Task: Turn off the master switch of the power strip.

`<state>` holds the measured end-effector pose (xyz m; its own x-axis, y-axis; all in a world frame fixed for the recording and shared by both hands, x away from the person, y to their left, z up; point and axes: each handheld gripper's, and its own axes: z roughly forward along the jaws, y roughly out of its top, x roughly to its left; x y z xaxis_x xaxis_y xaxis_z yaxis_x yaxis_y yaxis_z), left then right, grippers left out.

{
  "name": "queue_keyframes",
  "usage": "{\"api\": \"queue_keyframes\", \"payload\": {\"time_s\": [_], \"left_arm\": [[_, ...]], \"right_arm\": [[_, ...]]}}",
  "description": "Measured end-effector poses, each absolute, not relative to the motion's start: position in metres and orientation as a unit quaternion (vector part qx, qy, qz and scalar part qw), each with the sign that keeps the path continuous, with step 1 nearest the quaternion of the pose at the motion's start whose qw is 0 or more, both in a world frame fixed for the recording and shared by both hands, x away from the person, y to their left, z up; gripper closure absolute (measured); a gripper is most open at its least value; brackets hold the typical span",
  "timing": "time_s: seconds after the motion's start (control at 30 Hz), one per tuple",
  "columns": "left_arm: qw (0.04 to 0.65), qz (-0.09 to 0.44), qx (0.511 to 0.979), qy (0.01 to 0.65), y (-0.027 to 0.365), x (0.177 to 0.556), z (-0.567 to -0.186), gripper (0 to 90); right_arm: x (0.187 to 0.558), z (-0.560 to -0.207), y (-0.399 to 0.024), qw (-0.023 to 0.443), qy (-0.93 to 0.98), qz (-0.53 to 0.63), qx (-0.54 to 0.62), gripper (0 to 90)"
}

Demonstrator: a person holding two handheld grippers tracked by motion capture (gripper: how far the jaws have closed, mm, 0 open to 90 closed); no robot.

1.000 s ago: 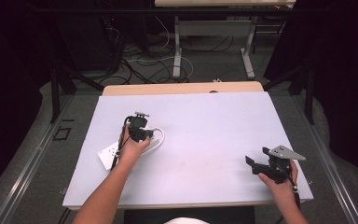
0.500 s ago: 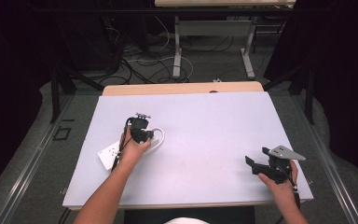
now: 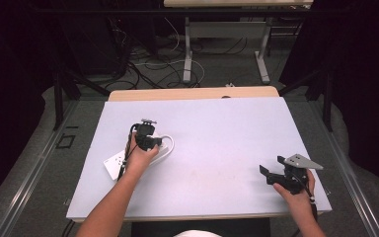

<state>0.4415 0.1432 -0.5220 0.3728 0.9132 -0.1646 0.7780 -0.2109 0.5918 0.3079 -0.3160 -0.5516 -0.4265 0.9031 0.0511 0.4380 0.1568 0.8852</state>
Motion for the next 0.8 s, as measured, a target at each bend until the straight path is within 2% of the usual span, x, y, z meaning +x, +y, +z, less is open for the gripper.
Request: {"api": "queue_keyframes", "payload": {"time_s": [0.5, 0.8], "left_arm": [[0.311, 0.116, 0.765, 0.553, 0.1467, 0.4406, -0.5175, 89.9], [0.315, 0.116, 0.764, 0.551, 0.1475, 0.4385, -0.5139, 83.0]], "right_arm": [[0.3077, -0.5519, -0.3154, 0.259, 0.712, 0.453, 0.469, 18.2], [0.3076, -0.5515, -0.3156, 0.257, 0.711, 0.455, 0.47, 18.2]]}}
